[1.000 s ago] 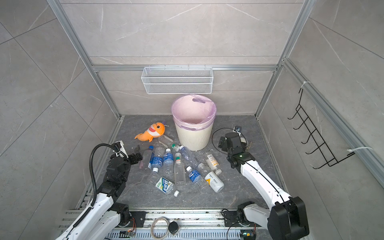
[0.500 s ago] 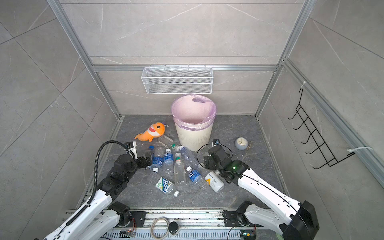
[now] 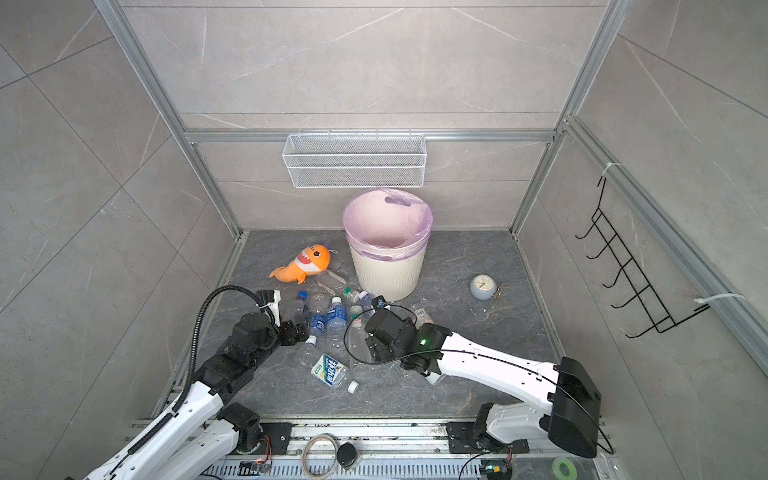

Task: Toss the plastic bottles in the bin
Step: 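Lower the right gripper over the clear bottle with green-red neck label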

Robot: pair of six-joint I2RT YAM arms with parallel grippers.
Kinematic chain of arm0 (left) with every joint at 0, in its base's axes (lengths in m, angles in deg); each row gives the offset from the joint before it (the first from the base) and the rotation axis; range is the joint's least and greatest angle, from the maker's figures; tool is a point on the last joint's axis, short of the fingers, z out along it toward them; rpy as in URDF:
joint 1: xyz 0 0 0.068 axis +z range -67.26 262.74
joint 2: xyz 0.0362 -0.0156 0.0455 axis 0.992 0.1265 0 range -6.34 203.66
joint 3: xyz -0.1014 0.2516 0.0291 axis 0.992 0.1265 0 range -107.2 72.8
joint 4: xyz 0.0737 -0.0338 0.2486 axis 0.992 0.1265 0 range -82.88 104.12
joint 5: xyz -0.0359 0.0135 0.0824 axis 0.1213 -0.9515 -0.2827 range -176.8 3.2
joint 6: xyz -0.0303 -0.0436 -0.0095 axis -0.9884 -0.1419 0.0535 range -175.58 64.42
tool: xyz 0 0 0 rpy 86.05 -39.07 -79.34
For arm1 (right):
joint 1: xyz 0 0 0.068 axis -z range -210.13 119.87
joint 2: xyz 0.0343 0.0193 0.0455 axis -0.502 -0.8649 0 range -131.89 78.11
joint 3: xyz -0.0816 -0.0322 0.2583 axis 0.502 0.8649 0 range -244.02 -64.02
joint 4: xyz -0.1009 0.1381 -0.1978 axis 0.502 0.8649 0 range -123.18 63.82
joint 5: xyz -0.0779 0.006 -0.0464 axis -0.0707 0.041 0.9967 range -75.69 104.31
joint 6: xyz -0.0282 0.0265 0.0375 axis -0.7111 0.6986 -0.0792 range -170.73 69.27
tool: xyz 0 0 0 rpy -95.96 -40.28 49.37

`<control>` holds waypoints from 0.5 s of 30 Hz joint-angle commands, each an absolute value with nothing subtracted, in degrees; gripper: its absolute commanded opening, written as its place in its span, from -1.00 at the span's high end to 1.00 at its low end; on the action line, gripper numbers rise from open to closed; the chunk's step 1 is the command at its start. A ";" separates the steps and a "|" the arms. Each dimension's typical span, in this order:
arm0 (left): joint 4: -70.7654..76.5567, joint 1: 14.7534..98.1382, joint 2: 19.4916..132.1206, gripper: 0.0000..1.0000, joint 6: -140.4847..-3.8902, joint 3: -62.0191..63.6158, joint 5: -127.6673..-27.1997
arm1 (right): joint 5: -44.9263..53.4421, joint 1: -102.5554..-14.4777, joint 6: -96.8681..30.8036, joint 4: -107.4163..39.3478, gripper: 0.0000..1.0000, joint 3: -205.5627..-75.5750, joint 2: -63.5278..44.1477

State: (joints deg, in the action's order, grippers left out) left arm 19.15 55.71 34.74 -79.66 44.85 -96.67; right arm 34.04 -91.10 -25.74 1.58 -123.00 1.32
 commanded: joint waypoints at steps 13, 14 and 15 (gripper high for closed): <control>21.61 55.58 36.78 -0.98 -80.73 45.22 -94.44 | 31.98 -95.35 -10.76 1.76 -0.51 -135.74 -16.74; 21.54 55.58 36.83 -0.98 -80.80 45.29 -94.45 | 32.02 -95.37 -10.37 2.03 -0.53 -136.28 -17.55; 21.45 55.58 36.82 -0.98 -80.78 45.43 -94.54 | 32.02 -95.35 -10.14 2.04 -0.56 -136.82 -18.53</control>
State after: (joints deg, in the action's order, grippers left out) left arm 21.99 55.71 36.80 -79.74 45.18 -95.32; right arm 32.05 -95.13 -13.26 0.49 -134.54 -16.41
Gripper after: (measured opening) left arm 0.991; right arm 0.776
